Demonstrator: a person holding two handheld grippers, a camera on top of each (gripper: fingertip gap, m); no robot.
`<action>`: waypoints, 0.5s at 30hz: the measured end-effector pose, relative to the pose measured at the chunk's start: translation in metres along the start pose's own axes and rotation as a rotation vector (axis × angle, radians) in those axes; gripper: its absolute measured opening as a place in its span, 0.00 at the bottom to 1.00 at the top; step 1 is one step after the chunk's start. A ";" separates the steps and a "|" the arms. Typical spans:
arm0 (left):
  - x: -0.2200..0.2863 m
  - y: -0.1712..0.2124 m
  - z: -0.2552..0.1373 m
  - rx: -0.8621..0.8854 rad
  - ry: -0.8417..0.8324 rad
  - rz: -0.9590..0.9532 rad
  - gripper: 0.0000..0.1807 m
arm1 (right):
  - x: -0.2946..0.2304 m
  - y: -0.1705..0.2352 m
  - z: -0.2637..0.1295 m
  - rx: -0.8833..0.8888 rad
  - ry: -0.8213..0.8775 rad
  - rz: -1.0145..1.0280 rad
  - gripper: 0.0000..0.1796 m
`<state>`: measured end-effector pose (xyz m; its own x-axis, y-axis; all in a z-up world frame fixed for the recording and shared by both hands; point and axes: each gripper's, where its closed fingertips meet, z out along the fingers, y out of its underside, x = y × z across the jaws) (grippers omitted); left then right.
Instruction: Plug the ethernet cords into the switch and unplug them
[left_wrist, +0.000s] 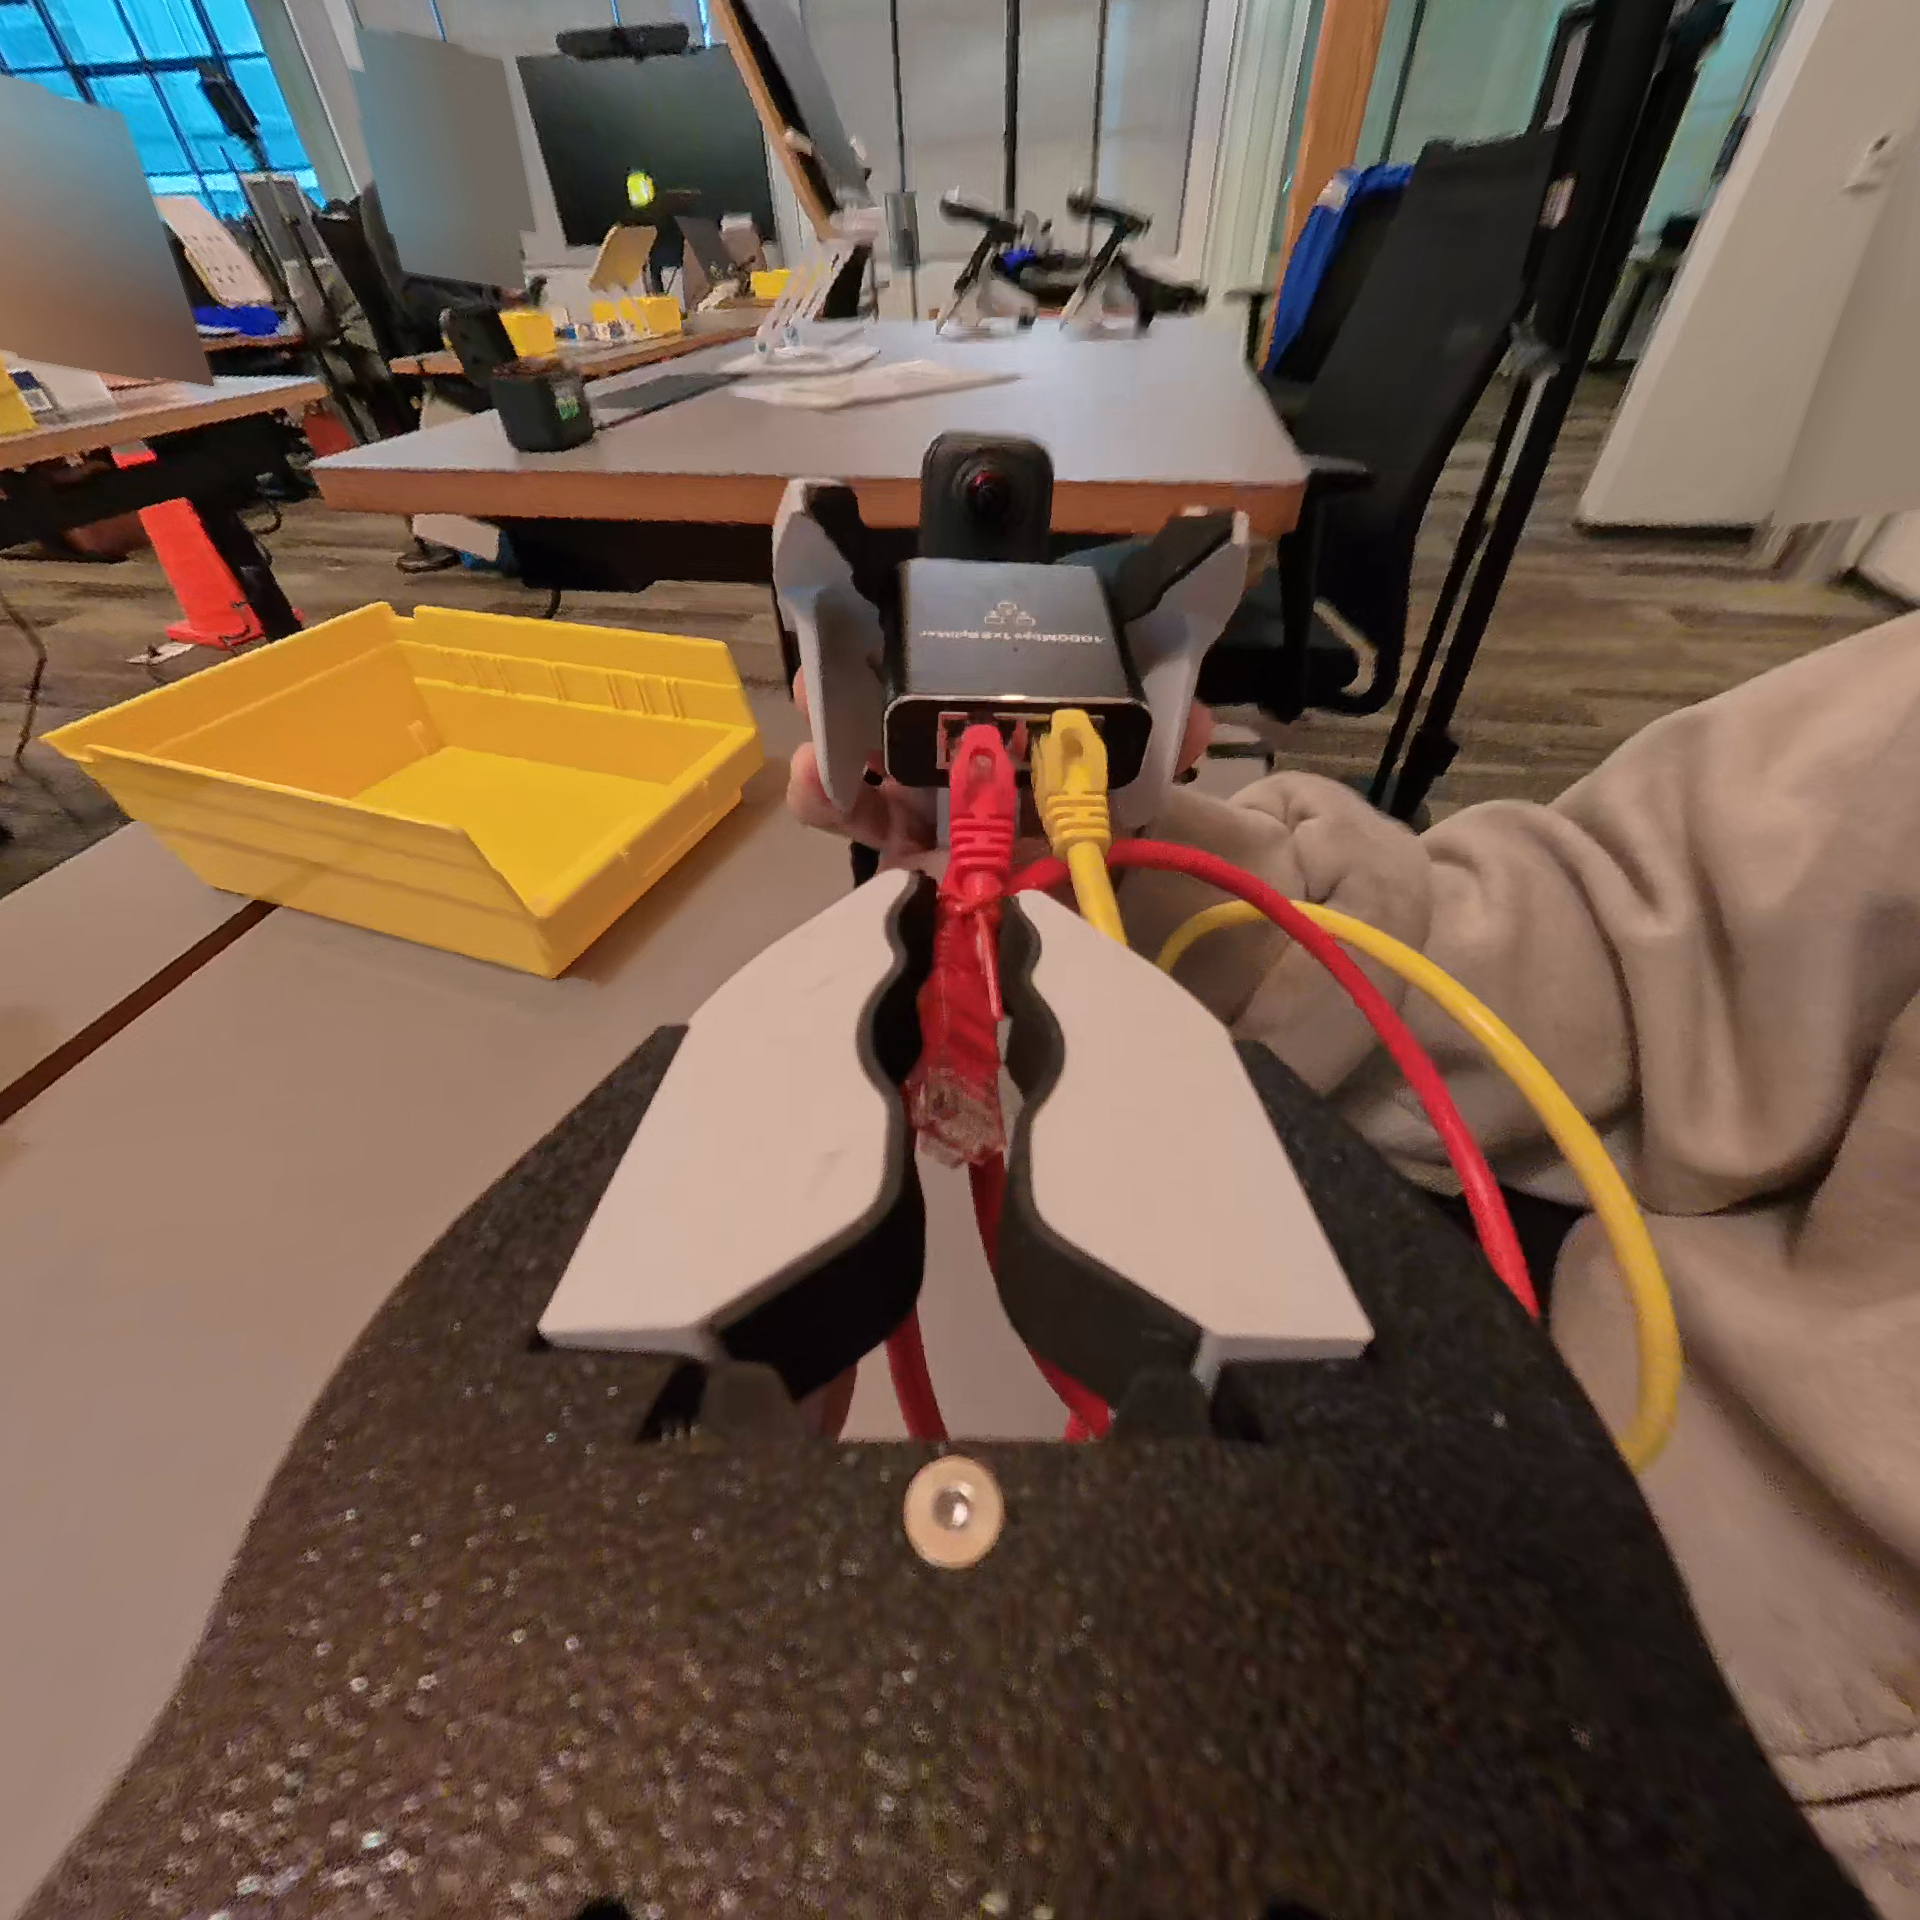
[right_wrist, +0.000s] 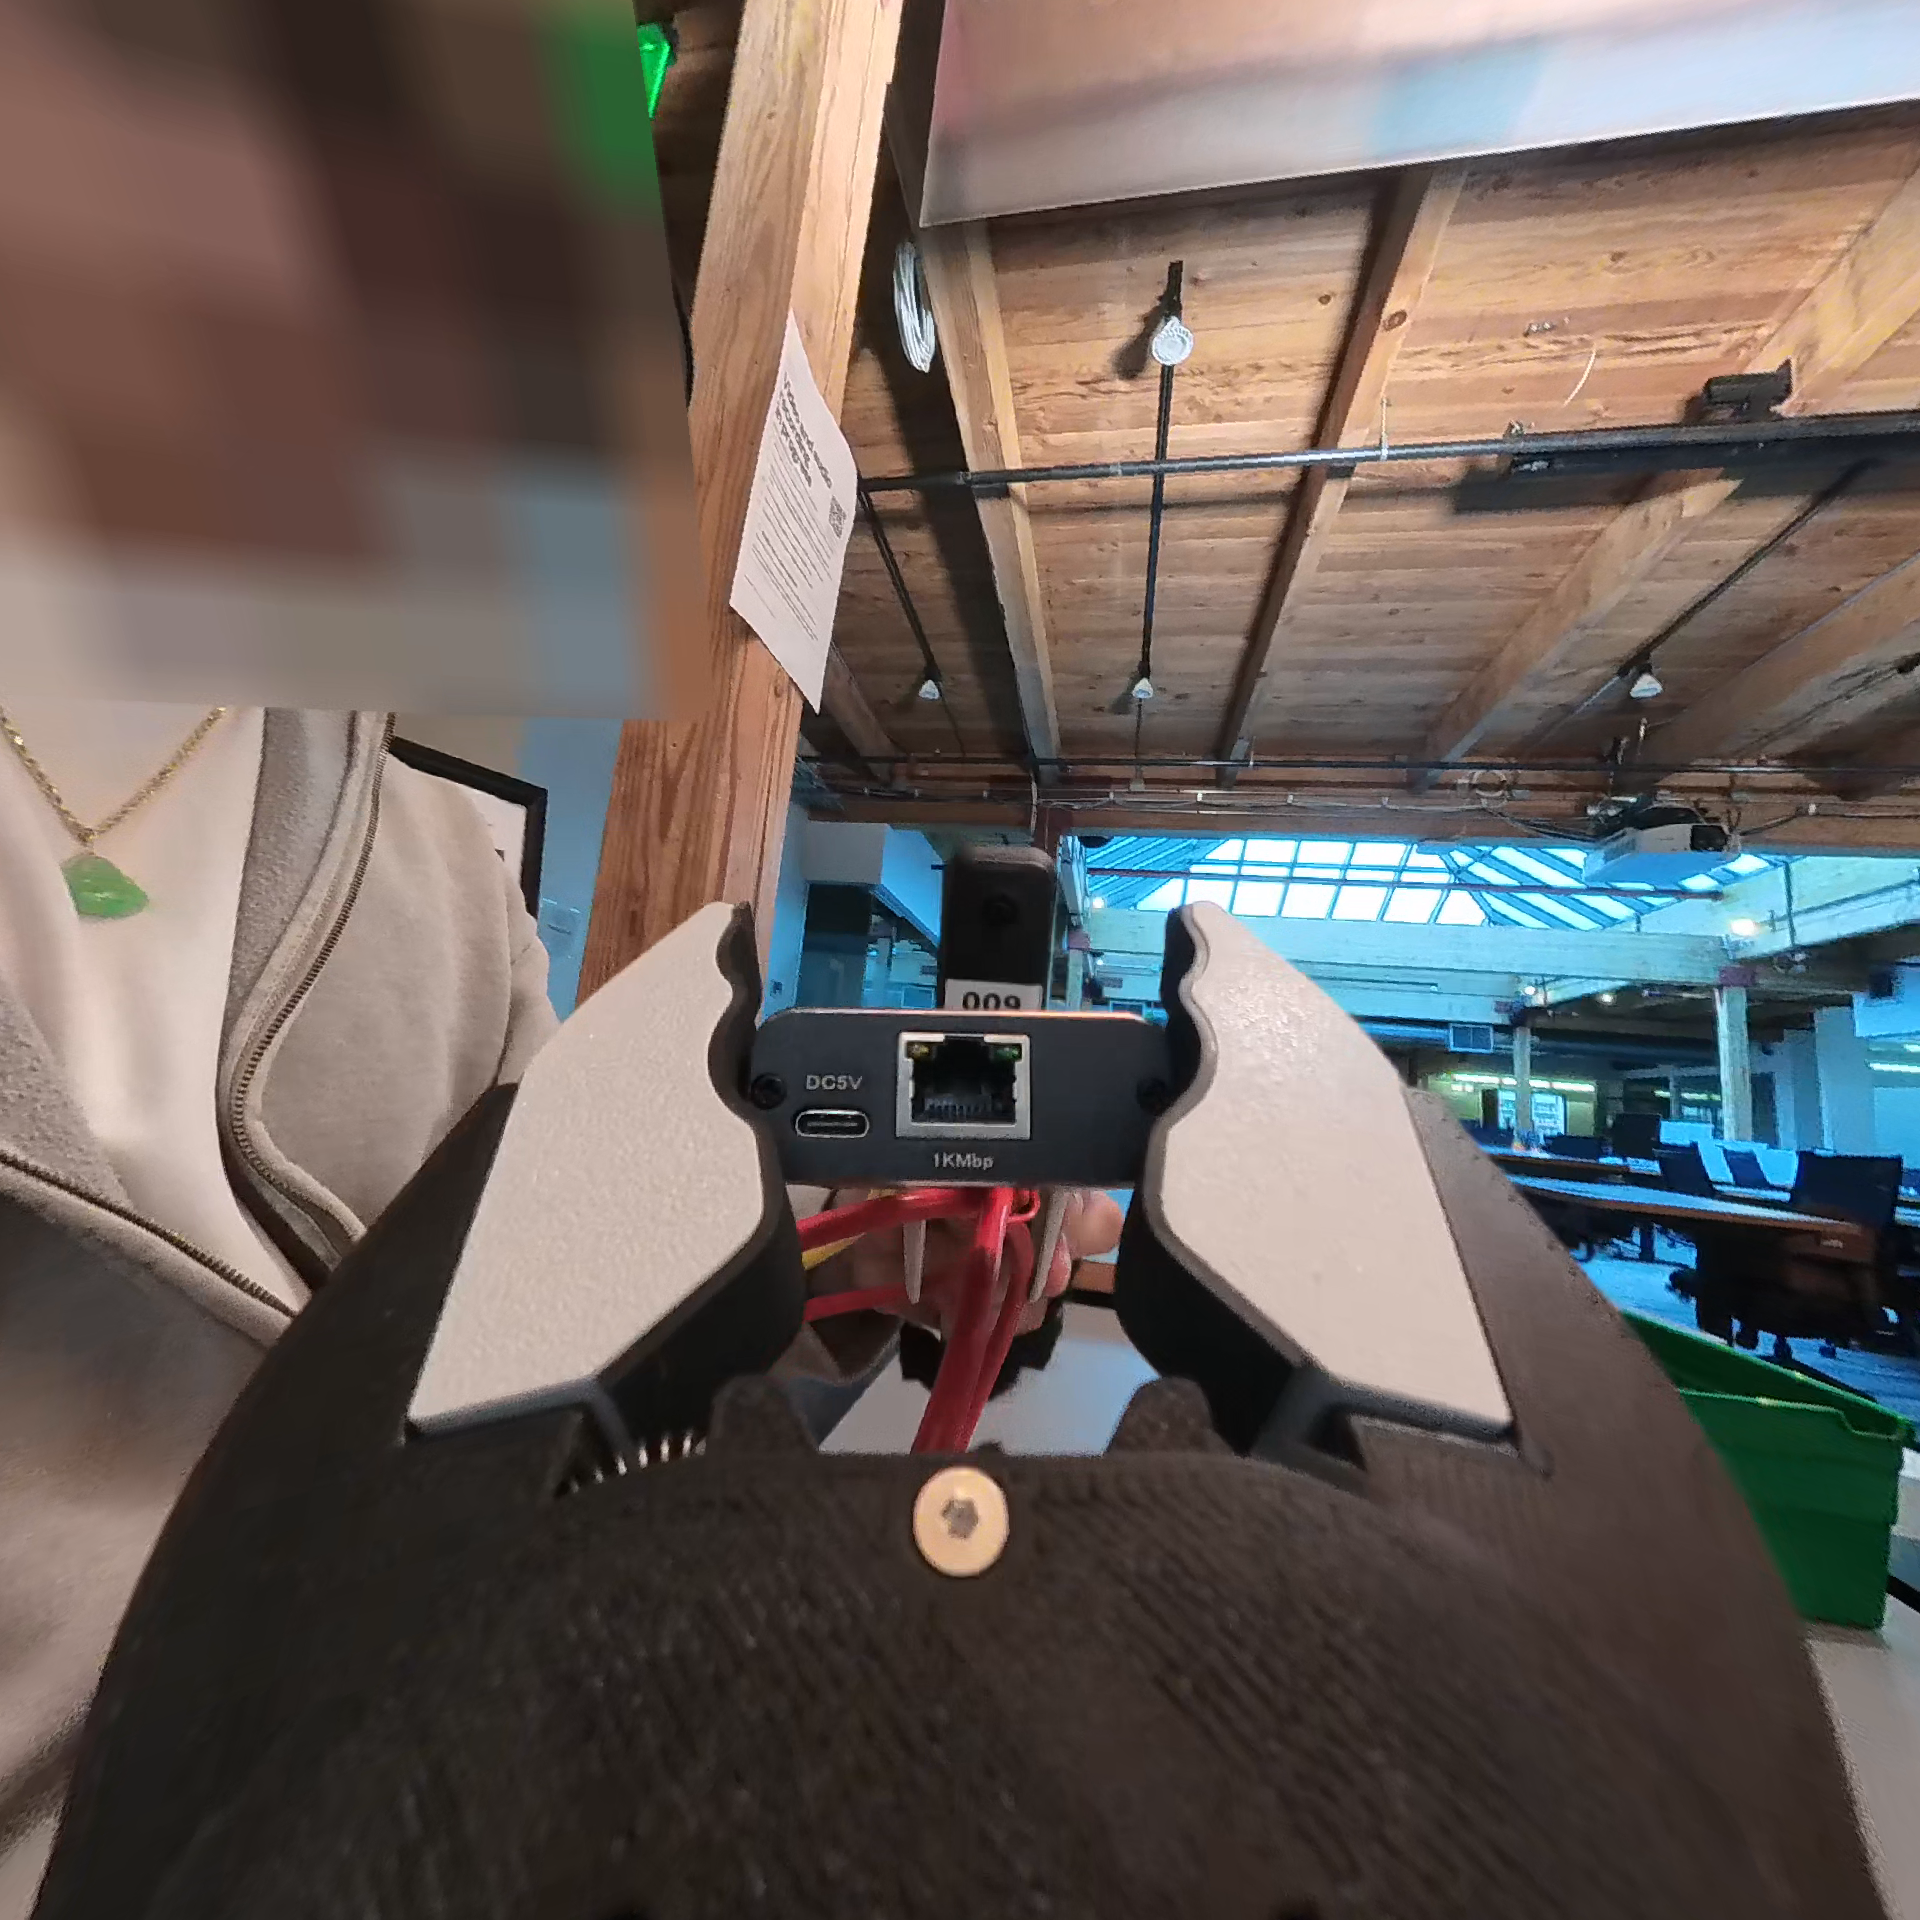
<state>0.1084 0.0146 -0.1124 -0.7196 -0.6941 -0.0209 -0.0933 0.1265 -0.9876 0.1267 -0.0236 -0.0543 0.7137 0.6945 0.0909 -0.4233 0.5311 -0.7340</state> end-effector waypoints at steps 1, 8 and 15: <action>-0.002 0.003 0.001 -0.029 -0.017 0.018 0.06 | 0.002 0.002 0.000 -0.019 0.013 -0.001 0.42; 0.001 -0.006 -0.001 0.008 -0.007 0.019 0.05 | 0.004 0.005 0.001 0.030 0.005 0.067 0.43; 0.000 0.001 -0.002 -0.055 -0.024 0.049 0.05 | 0.006 0.007 0.003 0.029 0.012 0.085 0.42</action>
<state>0.1068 0.0164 -0.1132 -0.7076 -0.7028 -0.0733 -0.0966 0.1989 -0.9752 0.1260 -0.0145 -0.0570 0.6812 0.7318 0.0212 -0.4982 0.4847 -0.7190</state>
